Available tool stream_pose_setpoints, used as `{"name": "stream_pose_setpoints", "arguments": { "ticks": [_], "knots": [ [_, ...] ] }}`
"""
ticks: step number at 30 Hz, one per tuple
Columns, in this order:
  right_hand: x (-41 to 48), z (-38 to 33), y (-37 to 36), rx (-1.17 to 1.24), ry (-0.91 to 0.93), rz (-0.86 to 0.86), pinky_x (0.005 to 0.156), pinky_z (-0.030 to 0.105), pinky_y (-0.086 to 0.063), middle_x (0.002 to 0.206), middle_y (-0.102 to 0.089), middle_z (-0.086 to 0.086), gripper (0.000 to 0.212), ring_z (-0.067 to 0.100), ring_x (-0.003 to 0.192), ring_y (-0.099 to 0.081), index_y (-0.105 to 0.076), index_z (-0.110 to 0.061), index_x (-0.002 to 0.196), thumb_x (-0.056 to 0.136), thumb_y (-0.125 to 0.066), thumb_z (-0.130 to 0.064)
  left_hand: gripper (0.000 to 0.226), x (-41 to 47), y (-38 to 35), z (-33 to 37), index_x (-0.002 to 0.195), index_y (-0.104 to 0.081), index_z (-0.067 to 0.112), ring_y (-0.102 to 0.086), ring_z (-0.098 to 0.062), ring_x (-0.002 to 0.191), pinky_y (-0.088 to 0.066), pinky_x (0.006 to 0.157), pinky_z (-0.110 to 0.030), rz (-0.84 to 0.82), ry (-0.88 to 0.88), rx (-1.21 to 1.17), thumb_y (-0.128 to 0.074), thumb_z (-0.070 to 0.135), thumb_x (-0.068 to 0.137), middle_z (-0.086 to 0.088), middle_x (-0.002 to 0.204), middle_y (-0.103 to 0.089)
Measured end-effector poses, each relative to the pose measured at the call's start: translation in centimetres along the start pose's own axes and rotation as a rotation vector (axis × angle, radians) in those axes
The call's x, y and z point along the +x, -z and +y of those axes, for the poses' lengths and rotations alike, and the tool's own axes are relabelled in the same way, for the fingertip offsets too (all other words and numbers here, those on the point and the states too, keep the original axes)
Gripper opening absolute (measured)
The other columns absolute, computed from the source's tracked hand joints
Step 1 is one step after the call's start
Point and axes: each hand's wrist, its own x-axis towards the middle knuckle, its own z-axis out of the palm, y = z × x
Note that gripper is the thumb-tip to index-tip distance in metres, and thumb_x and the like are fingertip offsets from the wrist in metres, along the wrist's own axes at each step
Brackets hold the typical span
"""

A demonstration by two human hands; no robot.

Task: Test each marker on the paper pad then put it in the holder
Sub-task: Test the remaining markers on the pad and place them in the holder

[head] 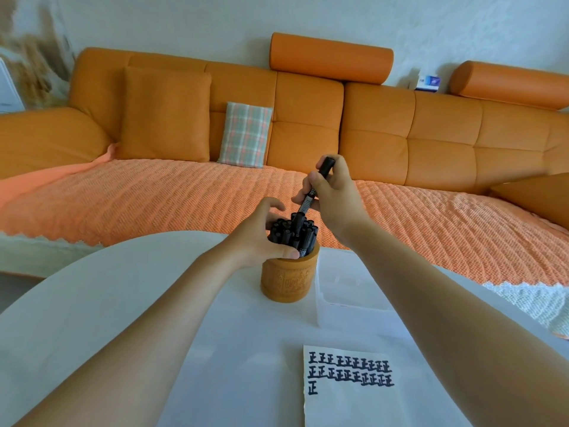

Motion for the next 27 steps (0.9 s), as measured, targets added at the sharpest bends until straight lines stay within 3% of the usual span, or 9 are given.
{"name": "stream_pose_setpoints", "arguments": {
  "ticks": [4,8,12,15,18,21,23,27],
  "knots": [
    [0.2,-0.5,-0.3,-0.045,0.004,-0.066,0.085,0.063,-0.053,0.075,-0.062,0.002,0.01,0.022,0.074,-0.068,-0.045,-0.021,0.101,0.104,-0.047,-0.011,0.062,0.2,0.1,0.3,0.113,-0.05,0.029,-0.053,-0.003,0.109,-0.045,0.083,-0.023,-0.005,0.005,0.068,-0.089,0.03,0.065,0.013,0.111,-0.057],
    [0.3,-0.8,-0.7,0.01,-0.006,0.049,0.085,0.045,-0.059,0.081,-0.065,0.006,0.006,0.017,0.08,-0.066,-0.057,-0.019,0.1,0.1,-0.057,-0.013,0.061,-0.1,-0.4,0.7,0.104,-0.048,0.029,-0.055,-0.007,0.1,-0.044,0.075,-0.025,0.06,0.002,0.12,-0.089,0.039,0.06,0.011,0.107,-0.057],
    [-0.3,-0.8,-0.1,0.022,0.02,0.155,0.076,0.039,-0.058,0.082,-0.067,0.003,0.016,0.012,0.079,-0.066,-0.06,-0.022,0.112,0.1,-0.054,-0.011,0.084,-1.2,-0.7,0.3,0.131,-0.033,0.027,-0.045,-0.012,0.118,-0.042,0.092,-0.028,0.059,0.019,0.165,-0.085,0.033,0.065,0.006,0.13,-0.038],
    [-0.9,-1.1,0.4,0.077,0.072,0.239,0.073,0.039,-0.06,0.084,-0.066,0.006,0.019,0.015,0.082,-0.067,-0.06,-0.024,0.112,0.1,-0.054,-0.01,0.107,-1.8,0.0,0.0,0.145,-0.011,0.04,-0.036,-0.02,0.134,-0.034,0.107,-0.037,0.002,0.054,0.142,-0.083,0.026,0.068,0.003,0.151,-0.029],
    [-1.8,-1.2,0.5,0.05,0.096,0.285,0.071,0.035,-0.062,0.09,-0.059,0.011,0.015,0.019,0.083,-0.068,-0.061,-0.024,0.109,0.099,-0.057,-0.013,0.124,-1.8,0.4,0.5,0.149,-0.007,0.045,-0.032,-0.025,0.139,-0.032,0.112,-0.052,0.07,0.124,0.276,-0.089,0.045,0.055,0.001,0.15,-0.034],
    [-2.8,-1.3,0.2,0.073,0.079,0.254,0.069,0.038,-0.062,0.088,-0.056,0.011,0.013,0.019,0.079,-0.068,-0.061,-0.019,0.111,0.099,-0.059,-0.014,0.125,-1.8,0.0,1.4,0.152,-0.012,0.035,-0.022,-0.026,0.138,-0.031,0.109,-0.045,0.079,0.19,0.452,-0.086,0.058,0.054,-0.003,0.142,-0.029],
    [-3.4,-1.4,-0.1,0.128,0.058,0.205,0.067,0.037,-0.062,0.086,-0.056,0.011,0.013,0.018,0.078,-0.068,-0.06,-0.015,0.11,0.098,-0.061,-0.012,0.114,-2.0,-0.3,1.3,0.151,-0.016,0.029,-0.021,-0.024,0.136,-0.031,0.108,-0.041,0.062,0.163,0.416,-0.084,0.052,0.061,-0.001,0.14,-0.025],
    [-4.3,-1.2,-1.2,0.167,0.026,0.102,0.072,0.04,-0.062,0.088,-0.058,0.012,0.014,0.026,0.083,-0.073,-0.056,-0.013,0.108,0.096,-0.062,-0.007,0.097,-2.6,1.0,0.2,0.154,-0.01,0.033,-0.032,-0.02,0.141,-0.035,0.108,-0.034,-0.094,0.163,0.035,-0.072,0.017,0.081,0.006,0.15,-0.032]
  ]
}}
